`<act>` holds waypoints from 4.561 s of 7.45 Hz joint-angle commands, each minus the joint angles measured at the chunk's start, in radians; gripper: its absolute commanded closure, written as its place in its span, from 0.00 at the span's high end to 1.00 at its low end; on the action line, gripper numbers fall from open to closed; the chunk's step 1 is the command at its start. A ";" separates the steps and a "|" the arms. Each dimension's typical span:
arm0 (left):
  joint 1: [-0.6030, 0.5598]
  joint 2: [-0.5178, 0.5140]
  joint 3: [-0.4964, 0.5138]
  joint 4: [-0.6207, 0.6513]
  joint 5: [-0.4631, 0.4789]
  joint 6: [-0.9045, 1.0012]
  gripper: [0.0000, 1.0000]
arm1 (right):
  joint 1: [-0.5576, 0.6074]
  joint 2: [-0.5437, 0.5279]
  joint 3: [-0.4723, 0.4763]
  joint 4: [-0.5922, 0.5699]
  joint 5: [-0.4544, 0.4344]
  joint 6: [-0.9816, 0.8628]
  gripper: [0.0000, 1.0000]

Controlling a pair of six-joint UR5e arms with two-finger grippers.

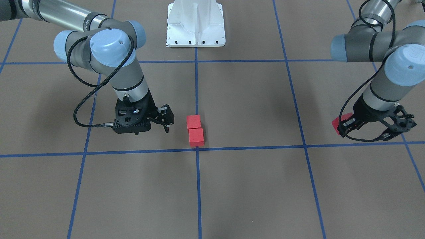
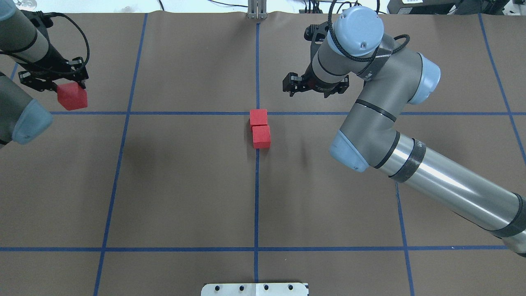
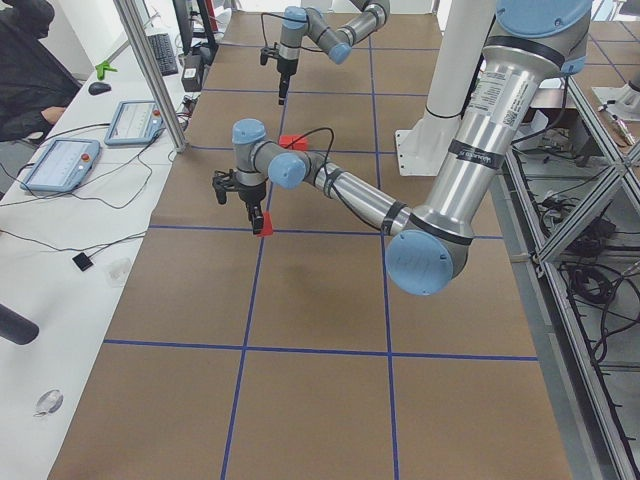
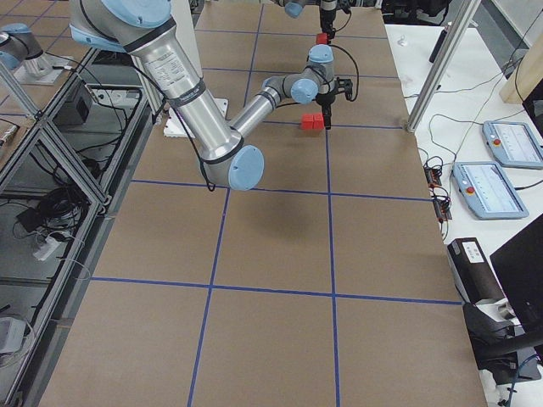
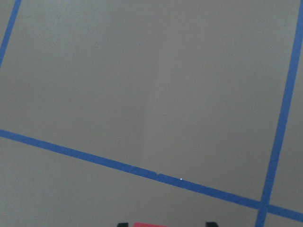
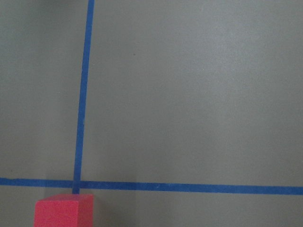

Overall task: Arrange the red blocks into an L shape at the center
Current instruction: 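Close the left gripper on the red cube and lift it, then carry the red cube with the left gripper toward the center cubes, then lower the cube beside the farther center cube and open the left gripper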

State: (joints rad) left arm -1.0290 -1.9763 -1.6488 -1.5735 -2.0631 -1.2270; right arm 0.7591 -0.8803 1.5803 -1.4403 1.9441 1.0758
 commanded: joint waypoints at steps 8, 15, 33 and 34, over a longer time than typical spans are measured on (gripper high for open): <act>0.222 -0.309 0.178 0.032 0.055 -1.185 0.00 | 0.163 -0.112 0.024 -0.026 0.263 -0.158 0.99; 0.339 -0.517 0.378 0.136 0.067 -1.384 0.00 | 0.094 -0.115 0.107 -0.029 0.260 -0.143 0.99; 0.374 -0.641 0.574 0.001 0.080 -1.539 0.00 | 0.091 -0.152 0.116 -0.086 0.213 -0.185 0.99; 0.372 -0.641 0.574 0.001 0.080 -1.539 0.00 | 0.091 -0.152 0.116 -0.086 0.213 -0.185 0.99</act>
State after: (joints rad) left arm -0.6560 -2.6169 -1.0746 -1.5711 -1.9827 -2.7658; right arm 0.8499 -1.0324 1.6963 -1.5263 2.1573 0.8910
